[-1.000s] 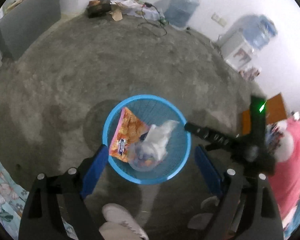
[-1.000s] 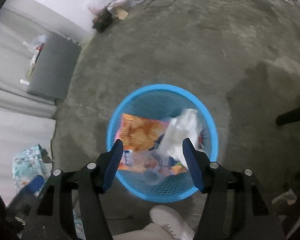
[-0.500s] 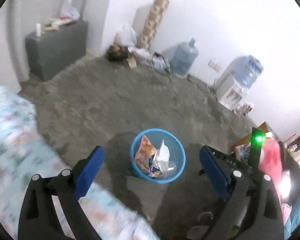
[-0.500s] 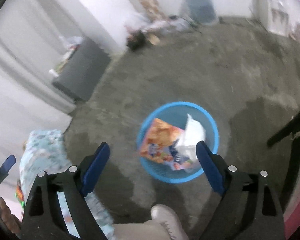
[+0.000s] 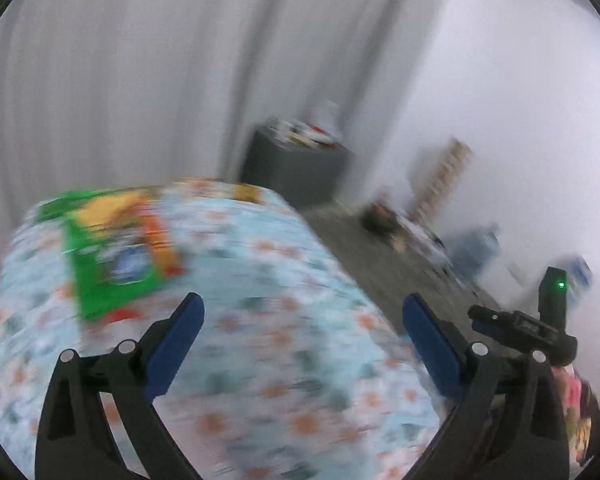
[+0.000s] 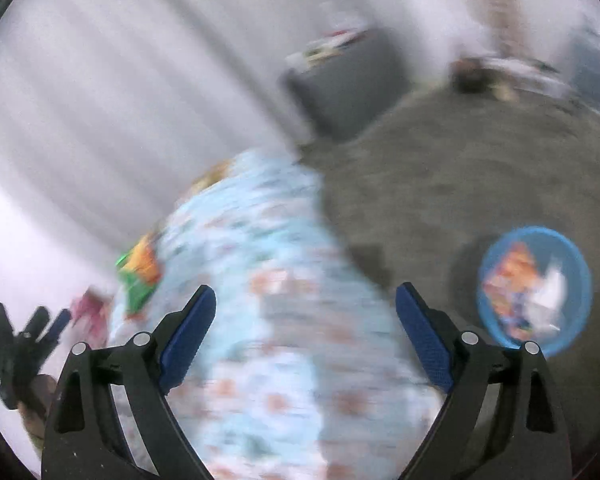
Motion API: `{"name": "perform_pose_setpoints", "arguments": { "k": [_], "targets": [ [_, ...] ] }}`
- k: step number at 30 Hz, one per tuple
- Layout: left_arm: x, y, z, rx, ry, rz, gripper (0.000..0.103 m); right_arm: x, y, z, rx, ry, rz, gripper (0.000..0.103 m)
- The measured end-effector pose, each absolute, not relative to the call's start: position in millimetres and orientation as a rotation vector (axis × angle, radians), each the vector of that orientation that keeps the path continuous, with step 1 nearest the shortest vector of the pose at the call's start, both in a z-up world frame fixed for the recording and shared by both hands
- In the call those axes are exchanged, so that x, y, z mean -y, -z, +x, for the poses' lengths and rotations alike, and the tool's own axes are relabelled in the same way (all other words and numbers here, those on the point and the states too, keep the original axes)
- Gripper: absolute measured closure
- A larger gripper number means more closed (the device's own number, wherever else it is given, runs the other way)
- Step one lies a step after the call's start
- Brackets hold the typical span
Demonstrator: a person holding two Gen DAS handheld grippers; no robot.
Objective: Collect trash
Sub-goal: 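Return both tools to the bed and grasp the white milk bottle with the right tool, then grasp the green chip bag with the left tool while the right tool holds the bottle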
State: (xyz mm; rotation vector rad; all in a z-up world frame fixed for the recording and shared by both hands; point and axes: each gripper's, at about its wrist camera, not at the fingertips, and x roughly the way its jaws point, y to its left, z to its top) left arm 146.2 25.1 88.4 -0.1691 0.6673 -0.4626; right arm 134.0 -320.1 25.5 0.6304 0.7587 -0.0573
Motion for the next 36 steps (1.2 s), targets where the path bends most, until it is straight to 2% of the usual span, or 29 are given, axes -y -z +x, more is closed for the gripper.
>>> {"name": "perform_pose_setpoints", "arguments": {
  "k": [6, 12, 17, 20, 21, 22, 24, 32, 36],
  "targets": [
    [-116, -73, 120, -0.633, 0.256, -0.243, 0.006, 193, -32, 227, -0.911, -0.334, 0.581, 0.015],
    [-165, -57, 111, -0.642, 0.147, -0.270, 0.006, 65, 8, 297, -1.159, -0.505, 0.487, 0.015],
    [-192, -46, 113, -0.657, 0.075, -0.269, 0.006, 2, 35, 322, -1.293, -0.523, 0.337, 0.015],
    [-199, -36, 118, -0.675, 0.052, -0.268, 0.006, -10, 42, 317, -1.323, -0.535, 0.281, 0.015],
    [-201, -32, 123, -0.692, 0.046, -0.271, 0.006, -11, 41, 315, -1.312, -0.533, 0.266, 0.020],
    [-203, -29, 127, -0.707, 0.042, -0.275, 0.006, -11, 41, 314, -1.307, -0.537, 0.260, 0.031],
    [-206, -22, 138, -0.736, 0.041, -0.303, 0.006, -5, 42, 314, -1.315, -0.534, 0.265, 0.043],
    [-218, -2, 216, -0.870, 0.131, -0.524, 0.007, 46, 31, 292, -1.245, -0.459, 0.319, 0.044],
    [-221, 12, 269, -0.970, 0.161, -0.606, 0.017, 82, 28, 283, -1.188, -0.352, 0.316, 0.044]
  ]
}}
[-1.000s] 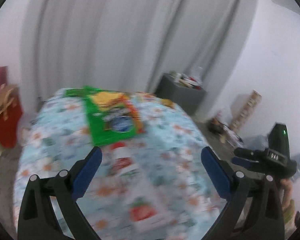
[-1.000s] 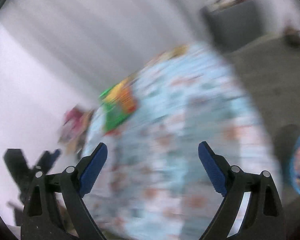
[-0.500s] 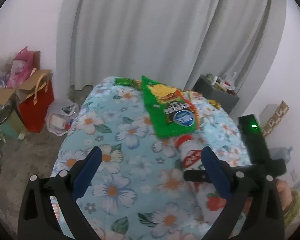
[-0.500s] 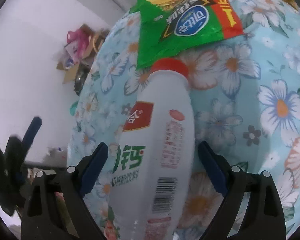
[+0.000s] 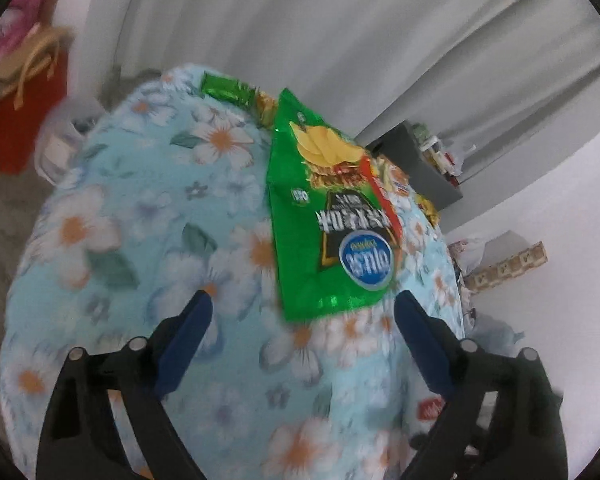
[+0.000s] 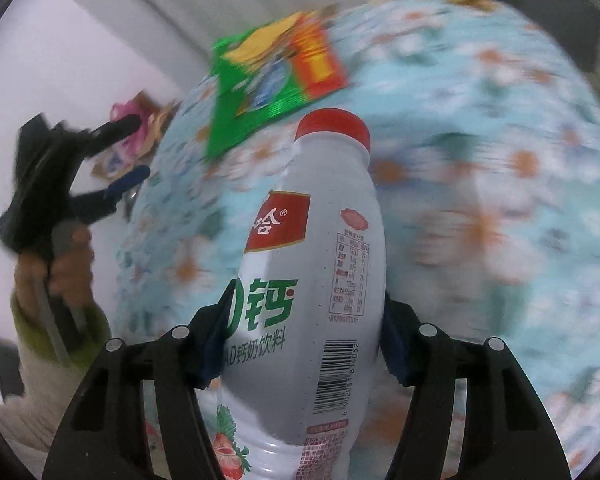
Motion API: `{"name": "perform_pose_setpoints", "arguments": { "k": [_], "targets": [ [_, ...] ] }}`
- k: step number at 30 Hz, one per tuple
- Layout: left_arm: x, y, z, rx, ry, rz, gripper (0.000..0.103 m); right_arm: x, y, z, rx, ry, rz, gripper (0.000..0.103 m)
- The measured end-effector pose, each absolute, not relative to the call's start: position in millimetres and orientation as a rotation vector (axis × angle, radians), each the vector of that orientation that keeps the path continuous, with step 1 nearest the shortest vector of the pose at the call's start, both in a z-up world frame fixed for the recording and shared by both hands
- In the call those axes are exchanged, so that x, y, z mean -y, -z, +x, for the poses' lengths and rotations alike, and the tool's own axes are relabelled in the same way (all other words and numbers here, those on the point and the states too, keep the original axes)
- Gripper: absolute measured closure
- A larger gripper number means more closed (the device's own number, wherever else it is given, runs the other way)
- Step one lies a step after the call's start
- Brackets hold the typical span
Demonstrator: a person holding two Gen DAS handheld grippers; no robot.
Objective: Collect trash
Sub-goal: 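Grasp the green chip bag with the left tool while the right tool holds the bottle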
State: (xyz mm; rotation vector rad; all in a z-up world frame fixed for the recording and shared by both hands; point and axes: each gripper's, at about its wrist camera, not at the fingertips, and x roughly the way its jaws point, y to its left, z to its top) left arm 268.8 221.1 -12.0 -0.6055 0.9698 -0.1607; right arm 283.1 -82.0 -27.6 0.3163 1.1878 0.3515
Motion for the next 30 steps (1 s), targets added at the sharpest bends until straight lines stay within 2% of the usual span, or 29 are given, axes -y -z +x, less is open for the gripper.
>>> {"name": "perform_pose_setpoints", "arguments": {
  "k": [8, 10, 11, 12, 13, 14, 15, 18, 24, 30],
  "targets": [
    [-217, 54, 358, -1.074, 0.107, -0.547, 0.022, 145, 42, 278, -1.184, -0.266, 0.457, 0.044],
    [-207, 54, 363, -1.040, 0.090, -0.468, 0.022, 147, 44, 278, -1.176, -0.271, 0.480, 0.044],
    [-201, 54, 362, -1.042, 0.072, -0.425, 0.029, 147, 44, 278, -1.173, -0.268, 0.481, 0.044],
    [-193, 53, 358, -1.033, 0.035, -0.358, 0.044, 145, 44, 278, -1.167, -0.264, 0.476, 0.044],
    [-186, 53, 355, -1.032, 0.020, -0.300, 0.050, 144, 44, 278, -1.161, -0.260, 0.470, 0.044],
    [-180, 52, 351, -1.025, 0.020, -0.254, 0.061, 143, 44, 278, -1.156, -0.256, 0.468, 0.044],
    [-177, 51, 347, -1.019, 0.033, -0.235, 0.077, 144, 43, 277, -1.153, -0.255, 0.467, 0.044],
    [-164, 45, 332, -1.015, 0.076, -0.166, 0.096, 143, 43, 276, -1.143, -0.252, 0.466, 0.045],
    [-153, 21, 275, -0.960, 0.188, -0.127, 0.099, 154, 22, 265, -1.092, -0.220, 0.449, 0.045],
    [-140, -18, 200, -0.954, 0.364, -0.087, 0.100, 155, -39, 250, -0.944, -0.262, 0.395, 0.045]
  ]
}}
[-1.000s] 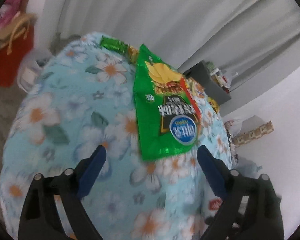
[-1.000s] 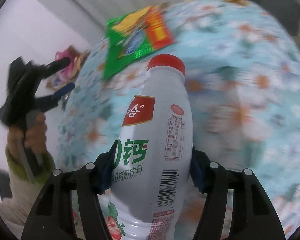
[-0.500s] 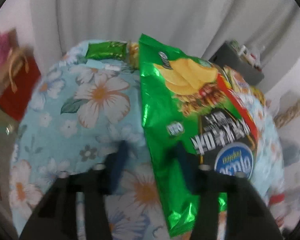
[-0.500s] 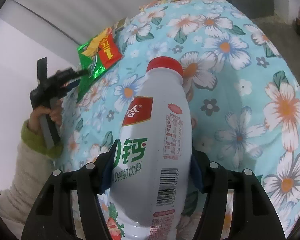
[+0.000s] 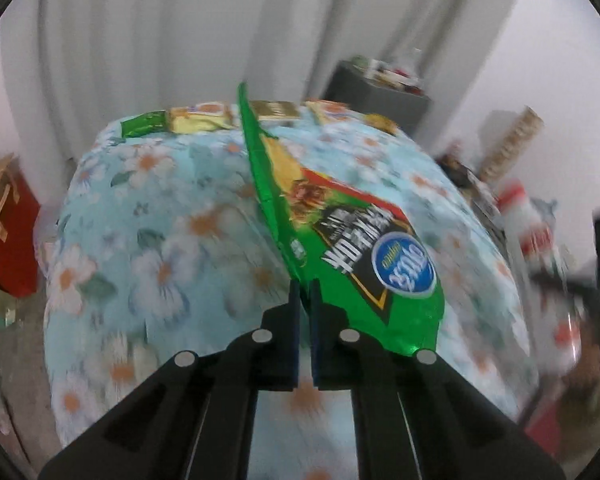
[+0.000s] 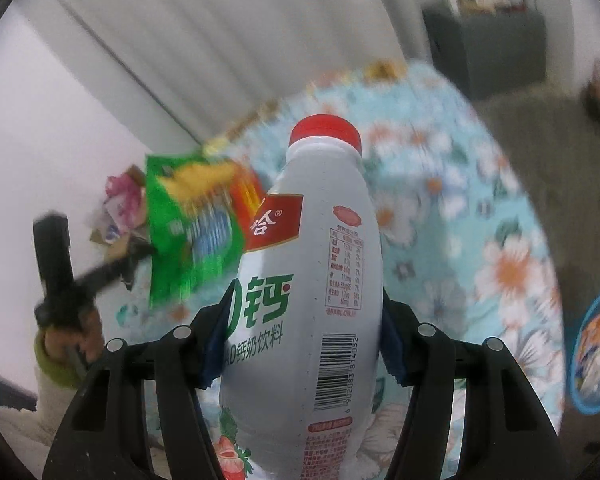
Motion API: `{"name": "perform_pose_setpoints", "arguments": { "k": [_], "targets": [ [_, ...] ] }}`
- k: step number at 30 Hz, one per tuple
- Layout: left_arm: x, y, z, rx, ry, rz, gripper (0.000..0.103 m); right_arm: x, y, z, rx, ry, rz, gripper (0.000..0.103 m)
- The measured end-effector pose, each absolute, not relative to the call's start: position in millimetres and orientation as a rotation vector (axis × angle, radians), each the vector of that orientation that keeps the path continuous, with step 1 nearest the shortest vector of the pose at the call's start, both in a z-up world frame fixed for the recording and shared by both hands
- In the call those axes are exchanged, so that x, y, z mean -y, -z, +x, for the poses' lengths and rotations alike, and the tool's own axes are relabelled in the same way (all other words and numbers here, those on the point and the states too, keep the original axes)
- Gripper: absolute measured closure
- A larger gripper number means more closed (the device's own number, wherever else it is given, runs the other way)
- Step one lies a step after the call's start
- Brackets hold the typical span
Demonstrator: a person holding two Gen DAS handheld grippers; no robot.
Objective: Collect trash
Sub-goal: 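Grasp the green chip bag with the left tool while the right tool holds the bottle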
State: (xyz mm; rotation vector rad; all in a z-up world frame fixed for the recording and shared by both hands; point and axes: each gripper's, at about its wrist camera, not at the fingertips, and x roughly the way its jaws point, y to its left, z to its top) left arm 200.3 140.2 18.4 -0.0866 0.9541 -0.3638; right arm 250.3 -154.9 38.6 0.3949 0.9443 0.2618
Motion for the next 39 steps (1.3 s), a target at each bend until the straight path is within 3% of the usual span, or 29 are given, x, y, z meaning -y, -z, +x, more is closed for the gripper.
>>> {"name": "perform_pose_setpoints", "arguments": {
  "k": [7, 15, 20, 25, 27, 32, 39],
  "targets": [
    [-136, -16, 140, -1.019, 0.434, -0.141, 0.099, 111, -65, 238, -0.884, -0.402, 0.303, 0.045],
    [-152, 7, 148, -1.061, 0.468, -0.513, 0.098, 47, 32, 259, -1.193, -0.478, 0.235, 0.047],
    [-156, 31, 163, -1.119, 0.377, -0.554, 0.075, 53, 30, 260, -1.191, -0.486, 0.270, 0.048],
    [-161, 32, 156, -1.066, 0.271, -0.496, 0.070, 73, 33, 261, -1.187, -0.511, 0.353, 0.048],
    [-166, 28, 154, -1.025, 0.217, -0.471, 0.054, 81, 35, 261, -1.185, -0.520, 0.381, 0.048],
    [-174, 35, 165, -1.026, 0.180, -0.463, 0.049, 85, 38, 256, -1.181, -0.545, 0.451, 0.048],
    [-172, 60, 180, -1.093, 0.435, -0.757, 0.050, 95, 39, 251, -1.173, -0.558, 0.498, 0.048]
  ]
}}
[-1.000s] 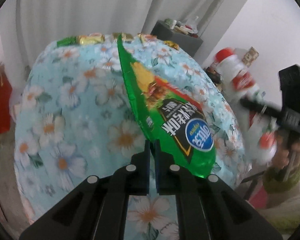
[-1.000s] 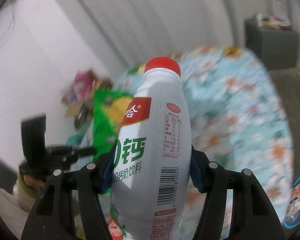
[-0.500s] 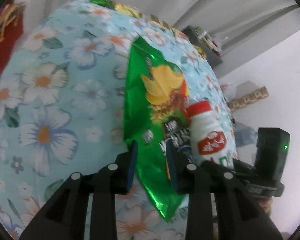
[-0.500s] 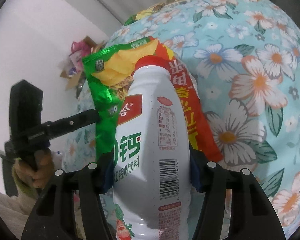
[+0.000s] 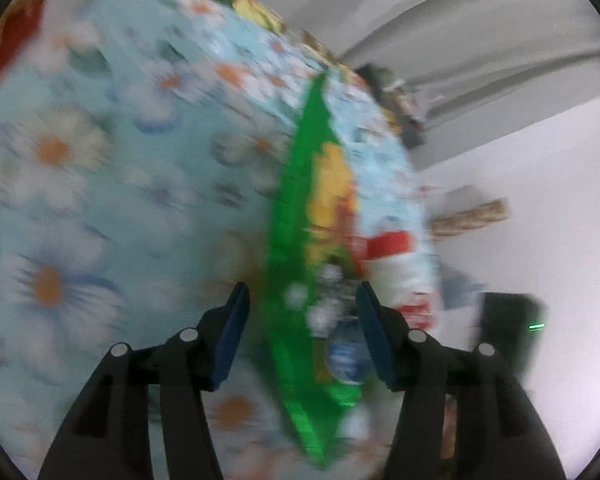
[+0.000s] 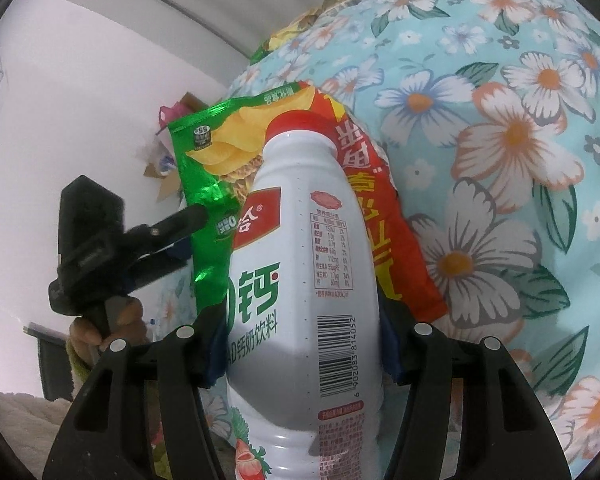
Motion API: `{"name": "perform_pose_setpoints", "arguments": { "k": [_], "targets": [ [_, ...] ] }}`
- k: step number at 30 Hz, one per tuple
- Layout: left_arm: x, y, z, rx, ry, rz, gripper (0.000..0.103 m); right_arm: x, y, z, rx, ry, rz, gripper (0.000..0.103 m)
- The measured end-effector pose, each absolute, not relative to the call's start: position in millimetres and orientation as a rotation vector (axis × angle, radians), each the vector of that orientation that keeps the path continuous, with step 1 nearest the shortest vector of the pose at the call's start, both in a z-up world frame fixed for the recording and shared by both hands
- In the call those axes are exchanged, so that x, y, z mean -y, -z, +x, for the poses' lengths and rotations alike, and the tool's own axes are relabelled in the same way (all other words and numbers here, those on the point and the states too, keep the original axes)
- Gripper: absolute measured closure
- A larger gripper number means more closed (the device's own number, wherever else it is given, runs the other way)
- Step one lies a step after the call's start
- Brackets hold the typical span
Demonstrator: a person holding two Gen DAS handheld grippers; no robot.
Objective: Collect trash
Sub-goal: 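Grasp the green chip bag with the left tool while the right tool holds the bottle, then carry the chip bag and milk bottle to the wastebasket and release them inside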
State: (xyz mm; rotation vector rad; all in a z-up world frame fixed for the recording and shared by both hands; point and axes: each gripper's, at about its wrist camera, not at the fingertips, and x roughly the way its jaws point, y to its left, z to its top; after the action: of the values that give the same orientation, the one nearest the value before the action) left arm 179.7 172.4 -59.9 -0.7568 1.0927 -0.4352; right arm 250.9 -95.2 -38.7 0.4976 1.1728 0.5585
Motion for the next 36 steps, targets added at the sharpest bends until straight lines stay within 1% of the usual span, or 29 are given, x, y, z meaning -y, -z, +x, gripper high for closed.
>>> {"name": "perform_pose_setpoints", "arguments": {
  "k": [2, 4, 6, 7, 9, 10, 12, 17, 21, 29, 36],
  "targets": [
    [-166, 65, 179, -1.107, 0.484, -0.825, 0.050, 100, 39, 249, -1.169, -0.561, 0.514, 0.048],
    [-152, 66, 178, -1.129, 0.448, -0.739, 0.050, 105, 40, 248, -1.169, -0.565, 0.540, 0.048],
    [-138, 61, 175, -1.121, 0.396, -0.589, 0.061, 107, 38, 246, -1.165, -0.558, 0.558, 0.048],
    [-128, 57, 173, -1.110, 0.364, -0.493, 0.065, 108, 35, 245, -1.161, -0.551, 0.560, 0.048],
    [-113, 50, 170, -1.079, 0.304, -0.317, 0.077, 113, 26, 240, -1.142, -0.517, 0.532, 0.048],
    [-106, 48, 168, -1.065, 0.286, -0.252, 0.078, 114, 23, 238, -1.135, -0.499, 0.515, 0.048],
    [-94, 45, 165, -1.043, 0.269, -0.152, 0.084, 122, 15, 232, -1.115, -0.451, 0.480, 0.048],
    [-73, 42, 154, -0.999, 0.240, 0.023, 0.090, 141, 5, 220, -1.092, -0.356, 0.441, 0.048],
    [-67, 43, 150, -0.983, 0.233, 0.076, 0.095, 152, 4, 211, -1.094, -0.307, 0.435, 0.048],
    [-55, 34, 148, -0.955, 0.244, 0.113, 0.098, 154, 2, 207, -1.087, -0.292, 0.443, 0.048],
    [-47, 23, 140, -0.918, 0.240, 0.135, 0.098, 152, -5, 205, -1.068, -0.298, 0.441, 0.048]
  ]
}}
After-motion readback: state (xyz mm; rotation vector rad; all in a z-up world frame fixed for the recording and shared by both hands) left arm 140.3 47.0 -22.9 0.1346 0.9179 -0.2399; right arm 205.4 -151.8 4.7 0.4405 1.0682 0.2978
